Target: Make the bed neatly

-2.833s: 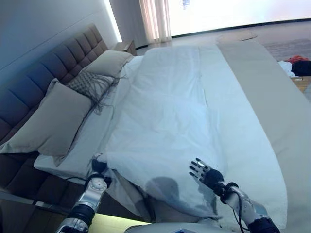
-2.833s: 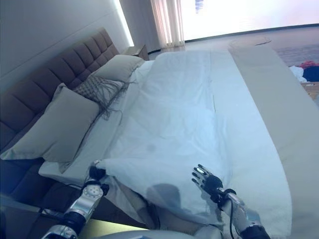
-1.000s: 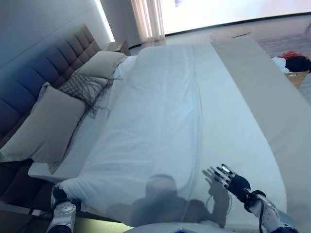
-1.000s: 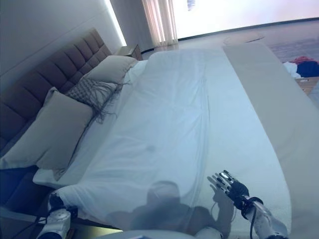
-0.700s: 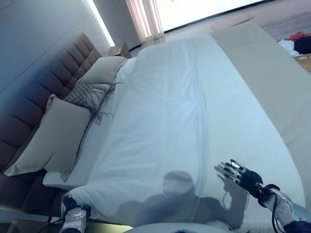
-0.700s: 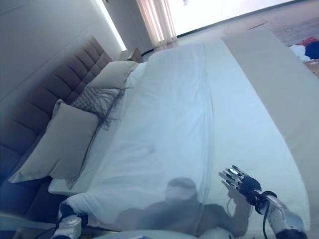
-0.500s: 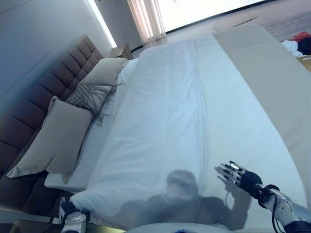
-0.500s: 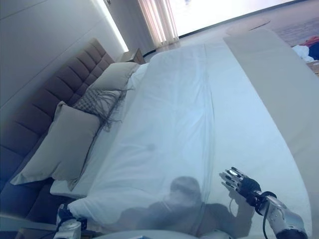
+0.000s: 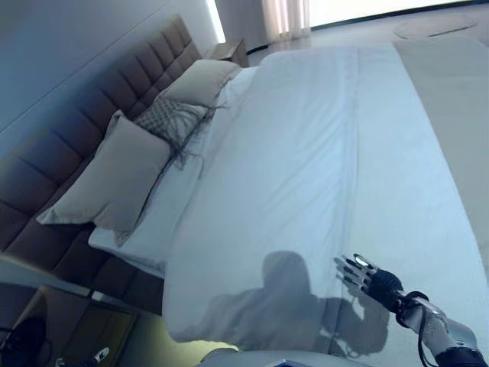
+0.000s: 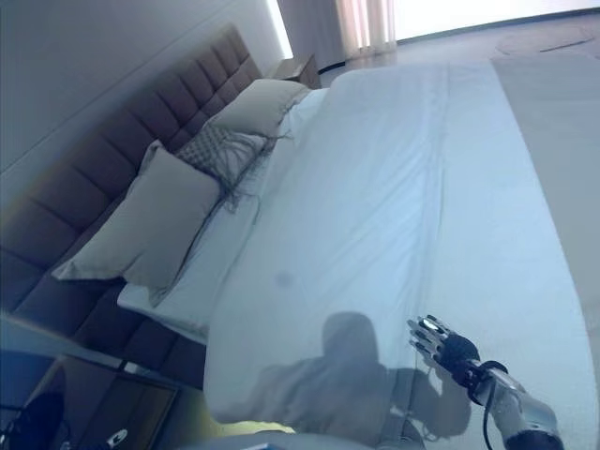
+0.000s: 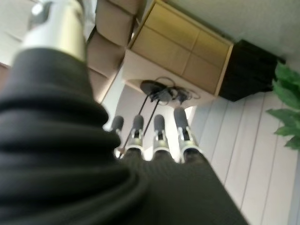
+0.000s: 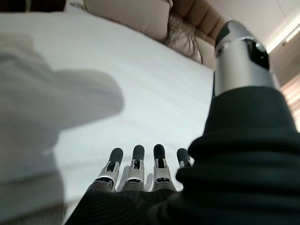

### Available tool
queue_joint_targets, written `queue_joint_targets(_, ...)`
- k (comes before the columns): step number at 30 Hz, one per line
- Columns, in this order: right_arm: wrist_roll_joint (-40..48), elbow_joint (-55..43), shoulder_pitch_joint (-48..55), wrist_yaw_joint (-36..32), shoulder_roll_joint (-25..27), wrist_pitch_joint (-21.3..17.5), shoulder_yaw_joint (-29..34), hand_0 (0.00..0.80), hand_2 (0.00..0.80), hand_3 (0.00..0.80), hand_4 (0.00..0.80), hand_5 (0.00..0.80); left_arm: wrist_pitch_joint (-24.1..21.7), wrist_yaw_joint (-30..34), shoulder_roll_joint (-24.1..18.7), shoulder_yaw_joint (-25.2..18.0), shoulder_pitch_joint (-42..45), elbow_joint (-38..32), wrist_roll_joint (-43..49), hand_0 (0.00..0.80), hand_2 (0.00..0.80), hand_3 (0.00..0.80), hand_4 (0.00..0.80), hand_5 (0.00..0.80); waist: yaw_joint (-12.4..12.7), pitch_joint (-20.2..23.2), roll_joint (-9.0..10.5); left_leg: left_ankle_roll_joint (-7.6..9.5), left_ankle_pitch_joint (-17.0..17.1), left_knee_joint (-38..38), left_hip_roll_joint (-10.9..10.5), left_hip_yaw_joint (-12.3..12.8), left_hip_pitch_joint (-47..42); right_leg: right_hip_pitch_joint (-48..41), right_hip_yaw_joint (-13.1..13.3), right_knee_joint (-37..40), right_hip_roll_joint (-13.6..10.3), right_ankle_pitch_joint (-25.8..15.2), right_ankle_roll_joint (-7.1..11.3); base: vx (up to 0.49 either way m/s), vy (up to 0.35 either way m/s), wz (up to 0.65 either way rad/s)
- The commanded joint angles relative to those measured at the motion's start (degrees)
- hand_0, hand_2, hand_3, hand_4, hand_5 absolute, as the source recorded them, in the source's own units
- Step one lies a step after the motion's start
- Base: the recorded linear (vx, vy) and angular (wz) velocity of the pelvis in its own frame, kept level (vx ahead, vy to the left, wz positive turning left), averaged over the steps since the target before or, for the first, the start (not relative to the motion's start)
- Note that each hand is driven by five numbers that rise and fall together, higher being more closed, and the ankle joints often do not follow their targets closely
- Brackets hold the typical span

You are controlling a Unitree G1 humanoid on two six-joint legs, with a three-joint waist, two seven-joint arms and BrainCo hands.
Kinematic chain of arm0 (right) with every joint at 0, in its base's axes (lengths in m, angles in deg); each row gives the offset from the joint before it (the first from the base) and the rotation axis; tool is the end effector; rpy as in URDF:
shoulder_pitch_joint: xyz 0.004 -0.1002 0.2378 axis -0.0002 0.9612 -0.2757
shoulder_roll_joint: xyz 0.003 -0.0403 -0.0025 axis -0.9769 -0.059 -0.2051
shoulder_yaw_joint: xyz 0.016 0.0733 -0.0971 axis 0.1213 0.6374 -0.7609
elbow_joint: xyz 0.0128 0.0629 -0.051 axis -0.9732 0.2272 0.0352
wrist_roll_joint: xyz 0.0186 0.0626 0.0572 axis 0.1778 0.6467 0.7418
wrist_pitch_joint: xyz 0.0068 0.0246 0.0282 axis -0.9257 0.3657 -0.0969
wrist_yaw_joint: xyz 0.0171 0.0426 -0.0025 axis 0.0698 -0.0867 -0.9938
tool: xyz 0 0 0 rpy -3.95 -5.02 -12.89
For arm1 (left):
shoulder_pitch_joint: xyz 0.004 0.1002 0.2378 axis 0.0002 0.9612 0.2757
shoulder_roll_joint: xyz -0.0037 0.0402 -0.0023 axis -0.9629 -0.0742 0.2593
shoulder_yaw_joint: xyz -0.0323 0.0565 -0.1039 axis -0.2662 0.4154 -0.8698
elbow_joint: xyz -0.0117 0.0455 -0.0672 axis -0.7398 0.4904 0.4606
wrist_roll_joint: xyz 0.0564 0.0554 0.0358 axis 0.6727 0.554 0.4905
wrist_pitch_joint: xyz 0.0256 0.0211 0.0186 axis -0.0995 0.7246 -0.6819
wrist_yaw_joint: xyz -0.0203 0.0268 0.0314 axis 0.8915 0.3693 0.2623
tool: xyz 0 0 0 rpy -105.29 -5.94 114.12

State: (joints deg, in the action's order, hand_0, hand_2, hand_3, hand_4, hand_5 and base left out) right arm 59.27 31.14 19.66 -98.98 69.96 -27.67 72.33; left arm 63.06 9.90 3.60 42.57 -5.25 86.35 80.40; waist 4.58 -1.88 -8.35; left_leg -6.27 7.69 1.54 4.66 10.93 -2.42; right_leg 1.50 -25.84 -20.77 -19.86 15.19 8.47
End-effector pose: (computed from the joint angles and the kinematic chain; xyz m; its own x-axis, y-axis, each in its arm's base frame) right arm 0.1250 -0.2978 -0.0294 0.7507 0.1518 -0.6430 0.1837 0.8869 0.4239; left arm 0.0192 0.2965 -0.0983 0.2105 0.8103 -0.5469 -0.3512 0.5848 0.7312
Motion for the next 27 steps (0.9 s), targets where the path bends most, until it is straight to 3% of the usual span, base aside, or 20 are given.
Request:
queue_joint_targets(1,2.56,-1.27,-3.09,0.98,-4.46,-2.56,2.21,0.000,0.000,0.000,0.000,0.000,-0.85,-0.18,-4.56,-1.16,-0.99,-2.14,-0.44,0.000,0.000,0.000,0.000,0.000,3.14,-0.73,4.47,-1.36,-3.36,0.32,2.76,-0.49,0.17,-3.61,0.72,15.99,-4.04,-19.86,5.50,-0.030,-0.115,0.09)
queue_joint_targets(7,2.55,-0.99,-3.28,1.36,-6.96,-3.95,1.25,0.000,0.000,0.000,0.000,0.000,-3.52,-0.82,-4.00,-0.59,-1.41,-2.40,0.22,0.000,0.000,0.000,0.000,0.000,3.45,-0.80,5.91,-1.32,-3.43,0.47,3.38,-0.61,-0.39,-4.31,0.62,16.06,-3.52,-19.87,5.46,-0.016,-0.087,-0.01)
queue_joint_targets(10,2.52,-1.05,-3.15,1.68,-7.73,-5.20,0.36,0.000,0.000,0.000,0.000,0.000,-5.73,0.97,-4.99,-1.46,-1.92,-6.84,1.51,0.000,0.000,0.000,0.000,0.000,3.73,-0.65,6.26,-1.35,-3.57,0.35,3.53,-0.85,-0.62,-4.65,0.74,16.00,-3.26,-19.70,5.29,-0.008,-0.065,-0.04)
queue_joint_targets(13,2.33,-1.42,-2.96,3.32,-9.30,-8.24,-0.88,0.000,0.000,0.000,0.000,0.000,-7.93,8.07,-5.77,-2.05,-2.55,-16.04,-0.91,0.000,0.000,0.000,0.000,0.000,4.54,-0.87,6.58,-1.07,-3.87,0.21,3.58,-1.30,-0.72,-4.86,0.75,15.78,-3.00,-19.56,5.24,-0.041,-0.101,0.03)
queue_joint_targets(16,1.24,-0.48,-2.45,5.81,-10.99,-13.12,-1.33,0.000,0.000,0.000,0.000,0.000,-10.19,22.42,-4.92,-1.65,-2.33,-24.57,-12.59,0.000,0.000,0.000,0.000,0.000,5.52,-1.15,7.02,-0.72,-4.14,-0.05,3.64,-1.46,-0.60,-5.16,0.69,16.01,-2.60,-19.79,5.30,-0.052,-0.136,0.03)
queue_joint_targets(20,1.33,1.82,-1.90,7.82,-12.95,-16.86,-0.11,0.000,0.000,0.000,0.000,0.000,-8.73,42.77,-1.47,0.24,-1.52,-31.06,-28.96,0.000,0.000,0.000,0.000,0.000,6.07,-1.89,7.82,-0.10,-4.83,-1.08,3.73,-1.04,-0.54,-5.45,1.00,16.19,-2.39,-20.50,5.21,-0.047,-0.143,0.07)
queue_joint_targets(22,0.22,2.91,-1.67,8.13,-14.09,-18.04,0.32,0.000,0.000,0.000,0.000,0.000,-7.51,47.38,-0.13,2.18,-1.69,-33.50,-31.55,0.000,0.000,0.000,0.000,0.000,5.92,-2.26,8.40,0.40,-5.54,-1.95,3.60,-0.60,-0.54,-5.34,1.59,15.90,-2.67,-20.88,5.14,-0.041,-0.140,0.00)
queue_joint_targets(27,3.18,1.87,-1.37,9.95,-15.39,-19.95,0.26,0.000,0.000,0.000,0.000,0.000,-4.93,50.18,0.67,7.88,-3.58,-37.11,-33.43,0.000,0.000,0.000,0.000,0.000,5.21,-3.58,10.68,2.67,-9.80,-8.91,1.48,0.00,0.57,-4.41,3.02,14.26,-5.07,-23.51,5.08,-0.030,-0.100,-0.08)
